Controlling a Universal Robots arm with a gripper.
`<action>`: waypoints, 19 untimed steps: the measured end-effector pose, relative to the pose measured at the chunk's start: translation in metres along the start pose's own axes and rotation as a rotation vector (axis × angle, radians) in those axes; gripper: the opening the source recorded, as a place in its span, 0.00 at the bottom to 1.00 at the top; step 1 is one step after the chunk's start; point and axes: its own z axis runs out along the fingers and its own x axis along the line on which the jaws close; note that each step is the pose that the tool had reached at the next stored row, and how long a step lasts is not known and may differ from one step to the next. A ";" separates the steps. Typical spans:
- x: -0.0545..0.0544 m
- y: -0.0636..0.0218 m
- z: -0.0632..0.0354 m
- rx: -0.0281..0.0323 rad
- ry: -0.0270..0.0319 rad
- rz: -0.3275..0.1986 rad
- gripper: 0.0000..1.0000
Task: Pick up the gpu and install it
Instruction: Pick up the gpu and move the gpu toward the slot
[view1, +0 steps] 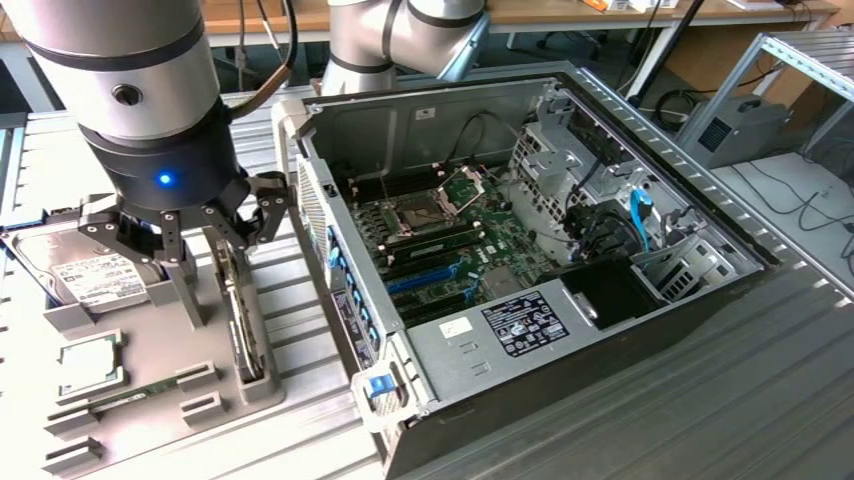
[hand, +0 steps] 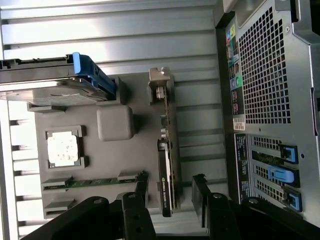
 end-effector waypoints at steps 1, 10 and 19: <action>0.000 0.0000 0.0007 -0.0001 0.0001 0.000 0.48; -0.002 0.0005 0.0093 -0.0003 -0.0001 0.001 0.48; -0.002 -0.0003 0.0203 -0.0002 -0.0002 0.003 0.48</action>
